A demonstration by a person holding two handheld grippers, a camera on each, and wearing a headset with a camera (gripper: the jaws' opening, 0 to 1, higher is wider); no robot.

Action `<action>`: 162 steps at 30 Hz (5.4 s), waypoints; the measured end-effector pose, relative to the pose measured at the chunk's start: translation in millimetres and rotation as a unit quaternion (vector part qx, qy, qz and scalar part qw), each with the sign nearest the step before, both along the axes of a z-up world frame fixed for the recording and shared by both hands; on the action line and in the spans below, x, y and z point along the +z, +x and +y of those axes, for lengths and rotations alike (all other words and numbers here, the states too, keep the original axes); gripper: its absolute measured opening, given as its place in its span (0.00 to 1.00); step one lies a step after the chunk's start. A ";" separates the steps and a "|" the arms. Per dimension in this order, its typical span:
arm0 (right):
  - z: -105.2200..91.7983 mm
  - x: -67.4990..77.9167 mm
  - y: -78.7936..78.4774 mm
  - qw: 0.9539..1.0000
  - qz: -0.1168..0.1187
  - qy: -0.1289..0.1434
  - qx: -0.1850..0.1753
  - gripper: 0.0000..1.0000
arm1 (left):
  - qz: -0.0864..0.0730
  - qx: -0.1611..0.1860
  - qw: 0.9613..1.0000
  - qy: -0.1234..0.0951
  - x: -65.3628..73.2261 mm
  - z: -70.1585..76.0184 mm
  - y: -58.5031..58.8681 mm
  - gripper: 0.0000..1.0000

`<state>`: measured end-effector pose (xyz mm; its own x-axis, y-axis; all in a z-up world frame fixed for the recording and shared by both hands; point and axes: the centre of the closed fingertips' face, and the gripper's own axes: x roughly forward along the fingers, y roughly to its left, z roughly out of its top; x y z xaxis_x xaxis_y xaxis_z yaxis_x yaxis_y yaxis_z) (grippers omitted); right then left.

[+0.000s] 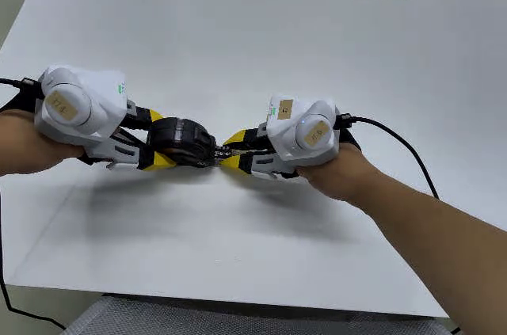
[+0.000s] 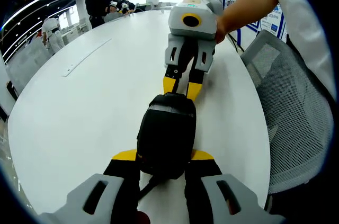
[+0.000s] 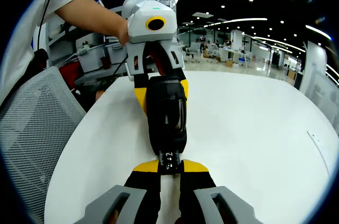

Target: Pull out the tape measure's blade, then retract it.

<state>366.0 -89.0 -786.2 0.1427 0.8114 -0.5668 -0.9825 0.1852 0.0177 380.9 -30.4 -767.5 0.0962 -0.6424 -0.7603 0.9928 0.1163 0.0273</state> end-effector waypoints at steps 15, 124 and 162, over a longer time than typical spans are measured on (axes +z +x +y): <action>-17.0 -0.4 -2.8 1.000 -0.006 -0.005 -0.007 0.08 | -0.001 0.001 1.000 0.003 -0.7 0.9 0.0 0.27; -167.9 0.3 -18.9 0.994 -0.015 -0.098 -0.038 0.08 | 0.000 0.004 1.000 0.005 -0.4 -1.1 0.0 0.27; -220.8 2.7 -29.5 0.989 -0.008 -0.138 -0.051 0.08 | 0.002 -0.001 1.000 0.008 -0.7 -2.1 0.1 0.27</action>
<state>336.4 -309.8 -783.5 0.2268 0.6075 -0.7612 -0.9580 0.2800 -0.0620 381.0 -32.5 -768.2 0.0919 -0.6298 -0.7713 0.9931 0.1142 0.0250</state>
